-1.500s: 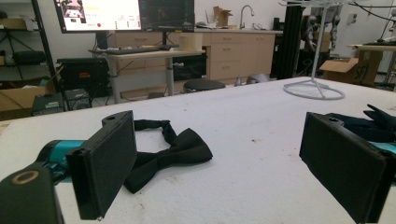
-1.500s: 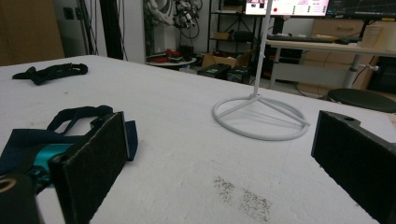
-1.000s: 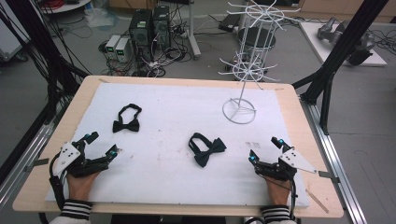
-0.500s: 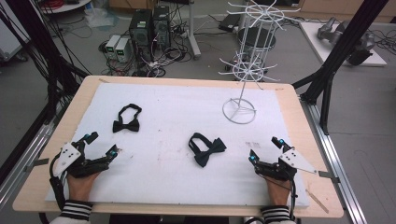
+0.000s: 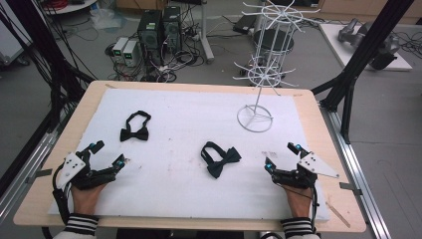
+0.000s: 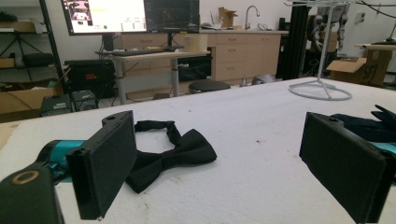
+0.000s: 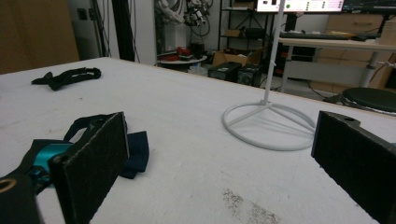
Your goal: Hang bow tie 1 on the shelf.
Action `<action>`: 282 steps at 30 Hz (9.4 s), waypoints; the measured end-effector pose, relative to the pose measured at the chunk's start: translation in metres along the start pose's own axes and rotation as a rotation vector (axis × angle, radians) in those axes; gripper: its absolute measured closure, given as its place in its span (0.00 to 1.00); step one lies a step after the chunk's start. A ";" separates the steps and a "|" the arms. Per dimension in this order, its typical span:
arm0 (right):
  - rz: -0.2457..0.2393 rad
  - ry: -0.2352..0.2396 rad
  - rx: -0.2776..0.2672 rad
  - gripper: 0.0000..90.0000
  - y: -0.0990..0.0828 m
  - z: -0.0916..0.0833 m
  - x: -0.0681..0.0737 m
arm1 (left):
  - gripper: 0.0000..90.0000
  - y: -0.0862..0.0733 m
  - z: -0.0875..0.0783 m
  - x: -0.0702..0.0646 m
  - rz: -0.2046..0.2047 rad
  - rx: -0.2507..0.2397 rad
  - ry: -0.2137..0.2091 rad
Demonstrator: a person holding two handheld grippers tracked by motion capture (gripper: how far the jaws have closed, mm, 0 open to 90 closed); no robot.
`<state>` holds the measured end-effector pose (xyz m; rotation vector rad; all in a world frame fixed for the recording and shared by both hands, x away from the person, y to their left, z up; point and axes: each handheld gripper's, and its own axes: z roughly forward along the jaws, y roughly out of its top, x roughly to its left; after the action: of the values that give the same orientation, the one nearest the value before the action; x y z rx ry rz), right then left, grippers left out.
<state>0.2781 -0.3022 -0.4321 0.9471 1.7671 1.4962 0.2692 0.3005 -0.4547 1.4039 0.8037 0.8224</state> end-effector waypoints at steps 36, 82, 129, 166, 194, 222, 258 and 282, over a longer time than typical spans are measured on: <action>-0.219 0.348 0.223 0.04 0.079 0.059 0.025 | 0.13 0.000 0.000 0.000 -0.003 0.004 -0.004; -0.460 0.649 0.631 0.04 0.096 0.142 0.060 | 0.13 0.000 0.001 0.000 0.003 0.012 -0.006; -0.645 0.761 0.945 0.35 0.054 0.172 0.081 | 0.13 0.000 0.001 0.001 -0.002 0.008 -0.007; -0.724 0.827 0.979 0.83 0.055 0.172 0.087 | 0.13 0.000 0.001 0.001 -0.004 0.007 -0.006; -0.589 0.698 0.740 0.83 0.084 0.161 0.066 | 0.13 0.000 0.000 0.001 -0.004 0.006 -0.002; -0.353 0.484 0.502 0.83 0.112 0.141 0.037 | 0.13 0.000 0.000 0.001 -0.002 0.007 -0.002; -0.260 0.306 0.289 0.83 0.140 0.087 0.000 | 0.13 0.000 0.000 0.000 -0.001 0.007 0.000; -0.218 0.178 0.170 0.83 0.159 0.050 -0.032 | 0.13 0.000 0.000 0.000 -0.003 0.007 0.000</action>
<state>0.3569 -0.2865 -0.2822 0.6912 2.0799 1.3418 0.2697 0.3003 -0.4547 1.4085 0.8093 0.8177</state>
